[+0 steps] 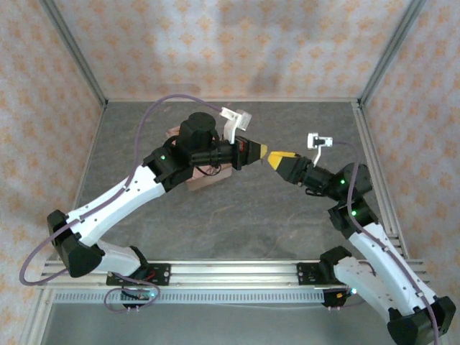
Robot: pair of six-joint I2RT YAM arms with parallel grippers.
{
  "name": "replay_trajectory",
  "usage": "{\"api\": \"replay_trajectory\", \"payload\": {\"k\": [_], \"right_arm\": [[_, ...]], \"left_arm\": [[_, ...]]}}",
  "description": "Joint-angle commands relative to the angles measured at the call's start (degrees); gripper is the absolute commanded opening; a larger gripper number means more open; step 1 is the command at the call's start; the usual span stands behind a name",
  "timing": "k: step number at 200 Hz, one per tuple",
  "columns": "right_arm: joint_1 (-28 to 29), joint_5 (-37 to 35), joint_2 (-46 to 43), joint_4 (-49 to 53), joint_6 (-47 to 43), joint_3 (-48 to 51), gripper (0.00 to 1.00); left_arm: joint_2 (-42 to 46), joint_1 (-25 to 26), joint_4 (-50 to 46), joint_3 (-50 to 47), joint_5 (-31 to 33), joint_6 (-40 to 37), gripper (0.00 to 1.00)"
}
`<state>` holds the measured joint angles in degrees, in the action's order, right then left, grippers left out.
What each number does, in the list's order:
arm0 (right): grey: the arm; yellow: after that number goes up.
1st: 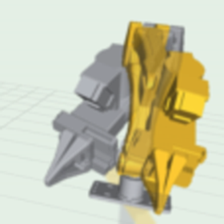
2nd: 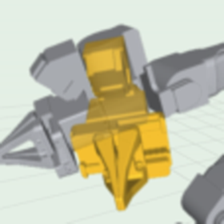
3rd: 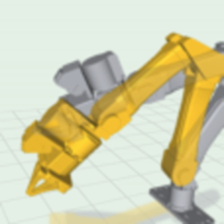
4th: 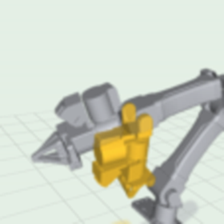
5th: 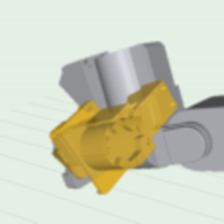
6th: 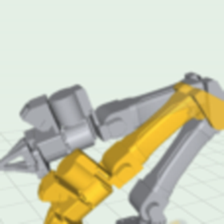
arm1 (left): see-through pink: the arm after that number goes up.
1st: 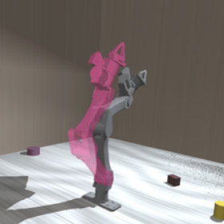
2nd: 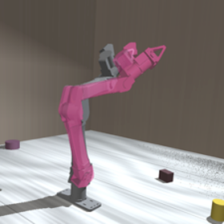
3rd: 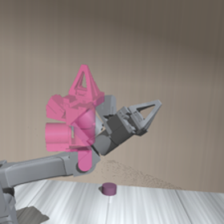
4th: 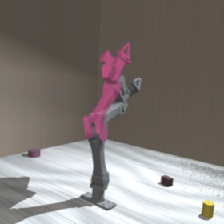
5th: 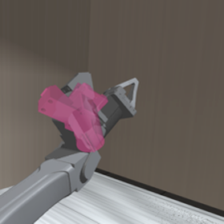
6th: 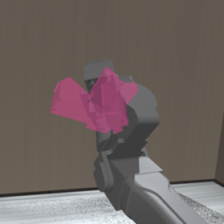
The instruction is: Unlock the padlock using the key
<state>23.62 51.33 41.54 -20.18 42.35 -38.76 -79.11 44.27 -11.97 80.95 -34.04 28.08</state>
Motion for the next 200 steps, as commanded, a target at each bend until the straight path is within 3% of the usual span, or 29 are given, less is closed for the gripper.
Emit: {"api": "replay_trajectory", "payload": {"k": [1,100,144,159,172,200], "right_arm": [[1.53,-2.65,0.64,-5.42,-2.71,1.36,0.6],[4.96,-5.36,3.81,-11.79,-1.87,0.75,0.25],[4.95,-6.35,3.81,-9.9,-3.53,0.4,0.0],[4.95,-7.12,3.55,-9.15,-4.18,0.49,0.0],[4.95,-7.03,3.37,-8.89,-4.67,0.33,0.0],[4.95,-5.98,2.9,-5.58,-6.81,-0.88,0.0]], "left_arm": [[0.76,0.47,3.56,1.15,-0.72,2.11,0.0],[1.33,0.47,6.86,0.4,-0.94,6.02,0.0],[2.33,0.47,6.47,0.09,-0.36,5.77,0.0],[2.73,0.46,6.05,0.08,-0.24,5.26,0.1],[3.16,0.47,5.53,0.09,0.32,4.87,0.35],[4.53,0.25,2.56,0.53,3.24,3.27,0.59]]}}
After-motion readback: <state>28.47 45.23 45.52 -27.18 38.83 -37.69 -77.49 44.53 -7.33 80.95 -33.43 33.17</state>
